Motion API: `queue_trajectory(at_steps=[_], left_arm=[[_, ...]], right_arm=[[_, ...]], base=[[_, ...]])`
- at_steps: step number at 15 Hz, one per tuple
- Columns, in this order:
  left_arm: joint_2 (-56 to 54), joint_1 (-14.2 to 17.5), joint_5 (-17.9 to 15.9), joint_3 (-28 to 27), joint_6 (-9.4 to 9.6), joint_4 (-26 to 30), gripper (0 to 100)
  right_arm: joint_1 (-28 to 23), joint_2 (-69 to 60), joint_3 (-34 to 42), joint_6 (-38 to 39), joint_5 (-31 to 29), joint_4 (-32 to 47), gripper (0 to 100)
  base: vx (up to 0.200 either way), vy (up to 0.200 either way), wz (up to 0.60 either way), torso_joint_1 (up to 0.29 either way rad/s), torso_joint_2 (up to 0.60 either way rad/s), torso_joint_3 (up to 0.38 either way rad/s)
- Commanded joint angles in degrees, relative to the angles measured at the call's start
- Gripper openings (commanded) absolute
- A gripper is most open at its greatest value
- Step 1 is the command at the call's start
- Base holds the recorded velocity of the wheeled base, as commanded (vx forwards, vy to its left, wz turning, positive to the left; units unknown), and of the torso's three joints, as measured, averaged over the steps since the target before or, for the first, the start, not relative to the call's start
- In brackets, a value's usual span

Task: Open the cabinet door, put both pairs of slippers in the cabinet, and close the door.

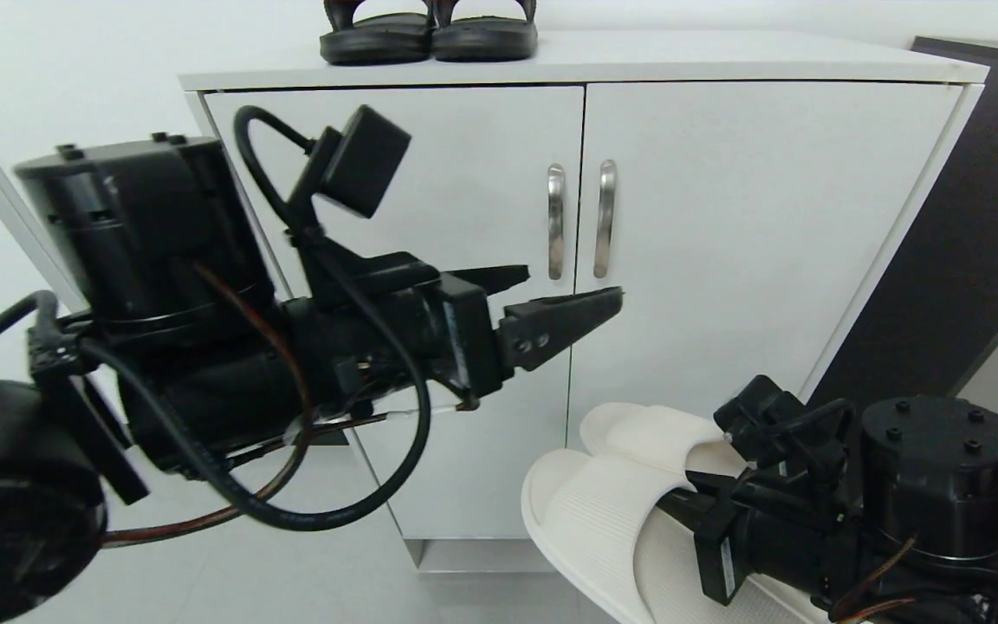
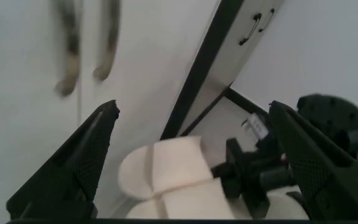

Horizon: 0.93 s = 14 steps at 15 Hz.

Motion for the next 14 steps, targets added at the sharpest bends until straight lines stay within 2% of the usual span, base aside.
queue_trajectory(at_steps=[1, 3, 5, 7, 11, 12, 14], left_arm=[[6.85, -3.9, 0.76, -6.78, 0.01, 0.34, 100], [10.72, -3.82, 0.76, -12.32, 0.01, 2.8, 100], [12.13, -3.11, 0.06, -14.86, -0.16, 4.65, 100], [13.18, -2.06, -2.84, -17.59, -0.34, 5.35, 100], [10.89, -0.92, -8.12, -19.52, -1.39, 9.31, 100], [10.54, -0.3, -8.12, -20.75, -2.36, 10.01, 100], [10.54, 1.11, -7.76, -21.37, -2.36, 10.19, 100]], right_arm=[[0.02, -0.03, 0.09, -0.05, 0.01, 0.07, 0], [0.02, -0.03, 0.18, -0.05, 0.01, 0.07, 0], [0.02, -0.03, 0.18, -0.05, 0.01, 0.07, 0], [-0.07, -0.12, 0.45, -0.05, 0.01, -0.02, 0], [-0.07, -0.03, 0.62, 0.03, 0.1, 0.07, 0], [-0.16, 0.14, 0.62, 0.03, 0.1, 0.07, 0], [-0.16, 0.14, 0.62, -0.05, 0.1, 0.07, 0]], base=[[0.0, 0.0, 0.0, 0.0, 0.0, 0.0], [0.0, 0.0, 0.0, 0.0, 0.0, 0.0], [0.0, 0.0, 0.0, 0.0, 0.0, 0.0], [0.0, 0.0, 0.0, 0.0, 0.0, 0.0], [0.0, 0.0, 0.0, 0.0, 0.0, 0.0], [0.0, 0.0, 0.0, 0.0, 0.0, 0.0], [0.0, 0.0, 0.0, 0.0, 0.0, 0.0]])
